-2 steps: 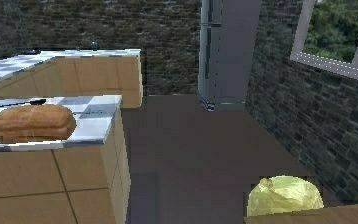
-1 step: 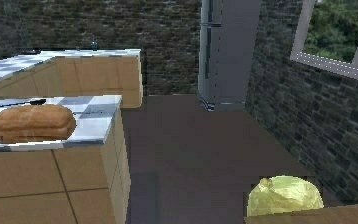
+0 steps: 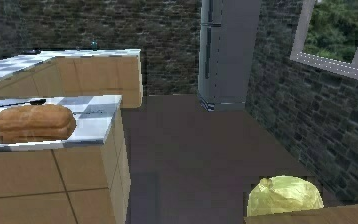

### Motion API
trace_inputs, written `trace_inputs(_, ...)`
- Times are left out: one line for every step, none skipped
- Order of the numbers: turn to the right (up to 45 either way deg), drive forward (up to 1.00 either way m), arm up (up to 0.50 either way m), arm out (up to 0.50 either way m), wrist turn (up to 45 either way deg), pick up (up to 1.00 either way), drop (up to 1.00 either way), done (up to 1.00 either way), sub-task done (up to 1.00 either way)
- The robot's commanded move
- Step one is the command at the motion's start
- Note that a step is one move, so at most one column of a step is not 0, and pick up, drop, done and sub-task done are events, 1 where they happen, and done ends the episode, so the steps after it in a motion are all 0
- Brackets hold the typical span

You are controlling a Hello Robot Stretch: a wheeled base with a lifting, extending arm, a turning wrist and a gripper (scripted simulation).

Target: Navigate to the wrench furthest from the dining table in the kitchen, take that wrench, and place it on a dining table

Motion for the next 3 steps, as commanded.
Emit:
trace_inputs(0.0,0.0,-0.32,0.0,0.0,0.0,0.0,0.0,0.0)
trace_inputs(0.0,0.0,0.0,0.0,0.0,0.0,1.0,0.0,0.0)
trace_inputs(0.0,0.0,0.04,0.0,0.0,0.0,0.0,0.0,0.0)
